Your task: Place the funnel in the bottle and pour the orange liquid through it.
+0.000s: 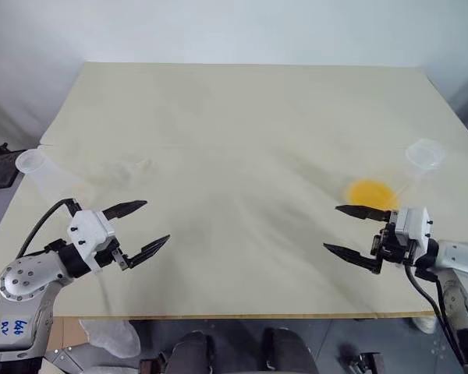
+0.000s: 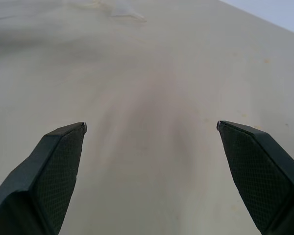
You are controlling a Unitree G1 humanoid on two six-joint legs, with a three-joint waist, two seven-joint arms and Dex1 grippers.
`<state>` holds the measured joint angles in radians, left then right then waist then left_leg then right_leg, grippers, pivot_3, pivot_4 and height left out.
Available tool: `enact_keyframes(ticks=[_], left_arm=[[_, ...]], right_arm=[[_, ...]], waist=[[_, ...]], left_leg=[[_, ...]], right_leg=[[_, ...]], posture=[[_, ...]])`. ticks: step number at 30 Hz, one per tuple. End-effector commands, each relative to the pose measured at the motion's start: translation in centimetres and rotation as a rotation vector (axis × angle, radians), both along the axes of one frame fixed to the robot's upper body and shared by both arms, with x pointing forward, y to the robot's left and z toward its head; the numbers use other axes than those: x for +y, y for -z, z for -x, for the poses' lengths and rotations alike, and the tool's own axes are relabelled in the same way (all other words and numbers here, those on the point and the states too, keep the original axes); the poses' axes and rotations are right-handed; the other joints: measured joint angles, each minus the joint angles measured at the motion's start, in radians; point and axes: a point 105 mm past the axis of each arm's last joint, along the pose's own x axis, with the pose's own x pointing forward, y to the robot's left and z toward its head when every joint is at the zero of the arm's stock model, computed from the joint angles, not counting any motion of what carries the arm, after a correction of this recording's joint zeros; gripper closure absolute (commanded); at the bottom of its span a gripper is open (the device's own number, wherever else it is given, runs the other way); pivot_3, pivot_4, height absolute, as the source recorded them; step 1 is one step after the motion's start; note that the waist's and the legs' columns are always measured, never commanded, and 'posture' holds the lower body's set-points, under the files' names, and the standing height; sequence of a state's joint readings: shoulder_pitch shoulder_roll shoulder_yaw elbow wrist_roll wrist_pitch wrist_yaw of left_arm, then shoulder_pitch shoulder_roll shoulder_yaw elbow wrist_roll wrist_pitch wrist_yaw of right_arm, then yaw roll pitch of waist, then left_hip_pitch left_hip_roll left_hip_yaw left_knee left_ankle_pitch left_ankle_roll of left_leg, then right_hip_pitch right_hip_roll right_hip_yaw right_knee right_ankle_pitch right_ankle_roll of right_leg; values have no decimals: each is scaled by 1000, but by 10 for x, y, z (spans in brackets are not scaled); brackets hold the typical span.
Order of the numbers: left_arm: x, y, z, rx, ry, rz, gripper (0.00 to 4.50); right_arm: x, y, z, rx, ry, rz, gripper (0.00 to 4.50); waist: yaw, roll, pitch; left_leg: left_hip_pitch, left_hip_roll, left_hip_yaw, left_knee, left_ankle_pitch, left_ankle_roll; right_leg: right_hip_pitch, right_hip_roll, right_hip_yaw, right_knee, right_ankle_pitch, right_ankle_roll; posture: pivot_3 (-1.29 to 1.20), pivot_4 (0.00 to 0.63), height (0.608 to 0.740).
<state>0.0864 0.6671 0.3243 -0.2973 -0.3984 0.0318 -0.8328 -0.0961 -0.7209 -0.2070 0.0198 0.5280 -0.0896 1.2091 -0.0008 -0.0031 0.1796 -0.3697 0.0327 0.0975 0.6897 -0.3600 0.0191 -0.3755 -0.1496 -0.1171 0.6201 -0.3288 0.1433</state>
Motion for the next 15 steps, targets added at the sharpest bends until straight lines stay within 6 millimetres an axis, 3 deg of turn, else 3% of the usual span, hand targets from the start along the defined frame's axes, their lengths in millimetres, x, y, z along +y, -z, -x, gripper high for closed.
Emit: enact_keyframes(ticks=[1,6,10,15], left_arm=[[7,-14,-5,-95,-68,-31,0],[18,-19,4,-48,-128,77,0],[49,2,29,3,-297,217,0],[103,20,61,-65,-699,329,0]], right_arm=[[-1,-6,-2,-43,18,-23,34],[24,-15,-12,-55,-30,-102,34],[65,-33,-26,-65,-128,-209,34],[109,-49,-31,-74,-248,-285,34]], waist=[[1,0,0],[-5,0,0],[-30,1,0],[-19,0,0]], left_leg=[[0,0,0,0,0,0],[0,1,0,0,0,0],[1,4,0,-1,0,0],[0,4,-2,0,0,-1]], right_leg=[[0,0,0,0,0,0],[0,0,0,1,0,0],[0,0,0,1,0,0],[0,0,-2,1,0,0]], posture=[[0,150,740],[0,150,740],[0,150,740],[0,150,740]])
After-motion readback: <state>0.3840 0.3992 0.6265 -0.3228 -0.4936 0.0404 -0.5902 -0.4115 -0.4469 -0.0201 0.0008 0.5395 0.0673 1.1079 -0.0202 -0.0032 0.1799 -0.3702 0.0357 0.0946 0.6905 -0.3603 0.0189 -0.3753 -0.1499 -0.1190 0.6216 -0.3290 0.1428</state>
